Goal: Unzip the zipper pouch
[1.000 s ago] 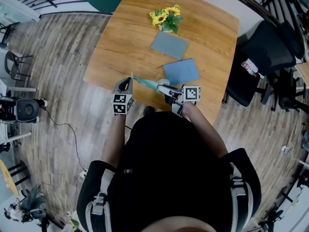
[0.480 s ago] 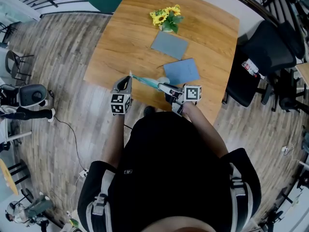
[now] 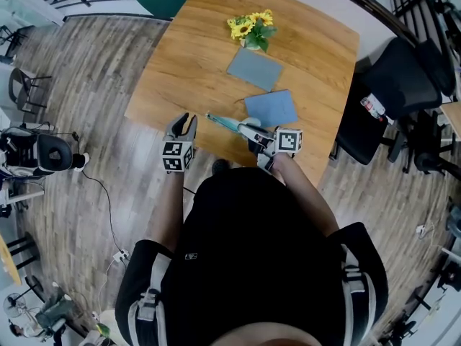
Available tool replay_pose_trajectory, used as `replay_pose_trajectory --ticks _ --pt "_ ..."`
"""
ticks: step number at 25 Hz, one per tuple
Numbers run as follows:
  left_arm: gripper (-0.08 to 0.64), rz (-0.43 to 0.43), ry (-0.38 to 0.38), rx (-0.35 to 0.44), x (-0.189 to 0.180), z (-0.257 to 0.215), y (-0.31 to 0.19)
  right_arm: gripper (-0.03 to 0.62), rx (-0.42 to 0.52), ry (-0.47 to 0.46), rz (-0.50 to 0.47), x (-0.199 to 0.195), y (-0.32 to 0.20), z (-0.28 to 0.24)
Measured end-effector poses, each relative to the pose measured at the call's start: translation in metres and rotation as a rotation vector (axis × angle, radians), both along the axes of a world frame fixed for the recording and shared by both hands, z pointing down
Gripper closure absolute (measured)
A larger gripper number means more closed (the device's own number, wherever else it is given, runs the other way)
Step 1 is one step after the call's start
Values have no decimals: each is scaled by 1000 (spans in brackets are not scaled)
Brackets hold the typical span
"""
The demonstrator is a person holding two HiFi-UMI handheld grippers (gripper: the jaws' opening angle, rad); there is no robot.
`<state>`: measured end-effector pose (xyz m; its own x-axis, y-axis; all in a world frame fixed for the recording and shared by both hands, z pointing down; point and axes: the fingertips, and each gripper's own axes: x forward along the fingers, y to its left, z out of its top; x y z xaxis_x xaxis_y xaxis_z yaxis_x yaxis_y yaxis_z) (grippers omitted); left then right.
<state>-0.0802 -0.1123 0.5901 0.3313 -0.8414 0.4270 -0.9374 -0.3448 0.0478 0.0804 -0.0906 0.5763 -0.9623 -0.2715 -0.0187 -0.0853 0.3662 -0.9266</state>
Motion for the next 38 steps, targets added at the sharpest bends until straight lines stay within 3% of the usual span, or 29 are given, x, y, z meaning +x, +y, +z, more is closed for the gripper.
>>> replay_pose_trajectory --ticks 6,14,20,38 --pt "507 -10 88 58 10 -23 10 558 57 18 28 5 -4 -5" --pt "558 -8 137 81 18 -39 22 558 99 62 35 4 -7 -3" --pt "560 -4 139 79 25 -40 30 558 170 87 36 5 -8 -8" --pt "560 4 131 60 30 -40 51 560 161 66 17 9 3 -6"
